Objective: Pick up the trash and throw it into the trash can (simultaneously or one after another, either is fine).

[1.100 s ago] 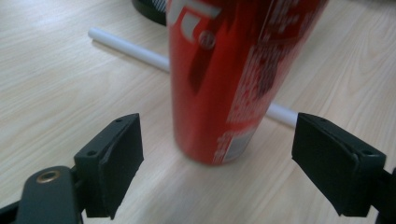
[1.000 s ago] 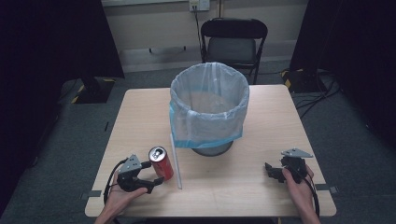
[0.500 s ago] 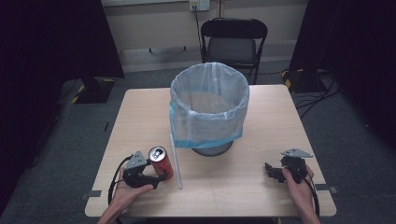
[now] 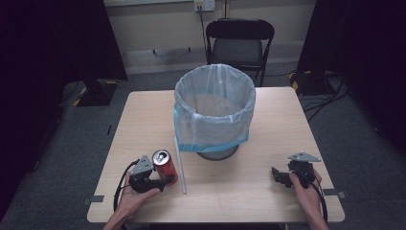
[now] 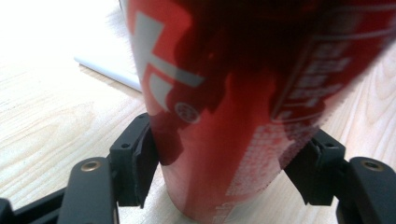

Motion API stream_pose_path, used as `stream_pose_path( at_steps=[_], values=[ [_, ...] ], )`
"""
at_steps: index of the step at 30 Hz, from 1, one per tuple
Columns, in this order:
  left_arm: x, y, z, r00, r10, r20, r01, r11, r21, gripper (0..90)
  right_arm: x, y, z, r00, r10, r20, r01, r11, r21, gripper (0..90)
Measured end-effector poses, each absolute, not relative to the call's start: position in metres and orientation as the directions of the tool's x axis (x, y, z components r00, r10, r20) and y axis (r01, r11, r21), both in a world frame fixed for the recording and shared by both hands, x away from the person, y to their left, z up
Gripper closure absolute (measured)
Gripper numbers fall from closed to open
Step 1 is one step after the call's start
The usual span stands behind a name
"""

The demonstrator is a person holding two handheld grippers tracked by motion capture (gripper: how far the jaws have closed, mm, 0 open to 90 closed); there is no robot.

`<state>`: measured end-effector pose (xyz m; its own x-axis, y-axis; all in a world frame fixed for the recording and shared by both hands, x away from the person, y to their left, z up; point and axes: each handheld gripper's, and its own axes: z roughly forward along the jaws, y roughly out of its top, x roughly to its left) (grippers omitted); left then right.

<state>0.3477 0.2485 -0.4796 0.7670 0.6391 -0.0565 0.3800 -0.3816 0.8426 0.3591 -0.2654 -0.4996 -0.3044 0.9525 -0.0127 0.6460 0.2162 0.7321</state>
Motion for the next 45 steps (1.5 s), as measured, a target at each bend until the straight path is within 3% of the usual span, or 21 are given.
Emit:
stream_pose_path(
  at_steps=[45],
  values=[
    [0.346, 0.274, -0.435, 0.724, 0.68, -0.115, 0.364, -0.234, 0.901, 34.2, 0.359, -0.265, -0.5, -0.304, 0.953, -0.013, 0.646, 0.216, 0.732, 11.1]
  ],
)
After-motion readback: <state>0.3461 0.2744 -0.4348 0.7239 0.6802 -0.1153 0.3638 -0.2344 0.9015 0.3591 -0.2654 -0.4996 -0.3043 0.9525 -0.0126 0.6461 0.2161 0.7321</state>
